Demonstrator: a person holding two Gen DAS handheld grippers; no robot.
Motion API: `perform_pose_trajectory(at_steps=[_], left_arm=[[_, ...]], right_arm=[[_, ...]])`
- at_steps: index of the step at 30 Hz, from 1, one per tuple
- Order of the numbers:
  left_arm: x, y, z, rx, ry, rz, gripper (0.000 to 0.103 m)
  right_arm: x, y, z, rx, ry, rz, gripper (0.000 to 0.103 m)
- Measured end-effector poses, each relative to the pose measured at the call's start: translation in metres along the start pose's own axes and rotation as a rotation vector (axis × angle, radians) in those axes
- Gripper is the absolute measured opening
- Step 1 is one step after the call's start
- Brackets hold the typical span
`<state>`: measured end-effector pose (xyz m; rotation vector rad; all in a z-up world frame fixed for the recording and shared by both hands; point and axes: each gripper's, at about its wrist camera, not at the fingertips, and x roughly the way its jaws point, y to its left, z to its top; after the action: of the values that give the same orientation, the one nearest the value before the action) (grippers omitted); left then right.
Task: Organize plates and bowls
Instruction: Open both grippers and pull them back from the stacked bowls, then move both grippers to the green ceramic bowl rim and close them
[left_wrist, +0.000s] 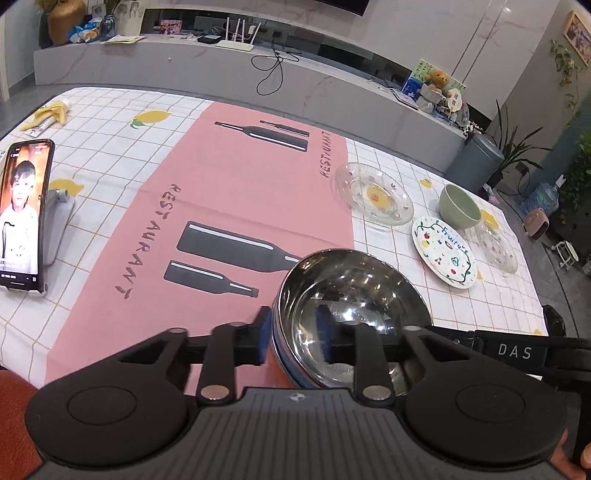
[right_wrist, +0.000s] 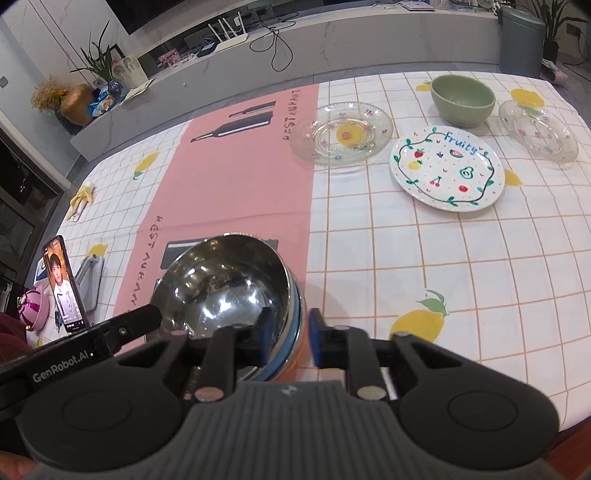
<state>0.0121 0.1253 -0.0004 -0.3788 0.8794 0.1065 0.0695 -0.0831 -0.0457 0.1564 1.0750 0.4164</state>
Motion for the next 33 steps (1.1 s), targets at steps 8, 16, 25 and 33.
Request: perform_pose_trajectory(at_steps=[8,16,25,33], left_arm=[[0.004,0.004,-0.003,0.005,0.023,0.019,0.011],[-0.021,-0.008,0.011,0.052,-0.077,0.028,0.020],[-0.022,-0.060,0.034,0.145,-0.108,-0.084,0.020],[-0.009,-0.121,0.055,0.230,-0.099,-0.216,0.019]], right_arm=[[0.004,-0.002,-0.001,0.004,0.011,0.015,0.006],[-0.013,-0.006,0.005,0.020,-0.029,0.056,0.012],[-0.036,-0.032,0.023,0.075,-0.109,0.042,0.017],[-0.063,-0.081,0.043,0.161,-0.205,-0.022,0.026]])
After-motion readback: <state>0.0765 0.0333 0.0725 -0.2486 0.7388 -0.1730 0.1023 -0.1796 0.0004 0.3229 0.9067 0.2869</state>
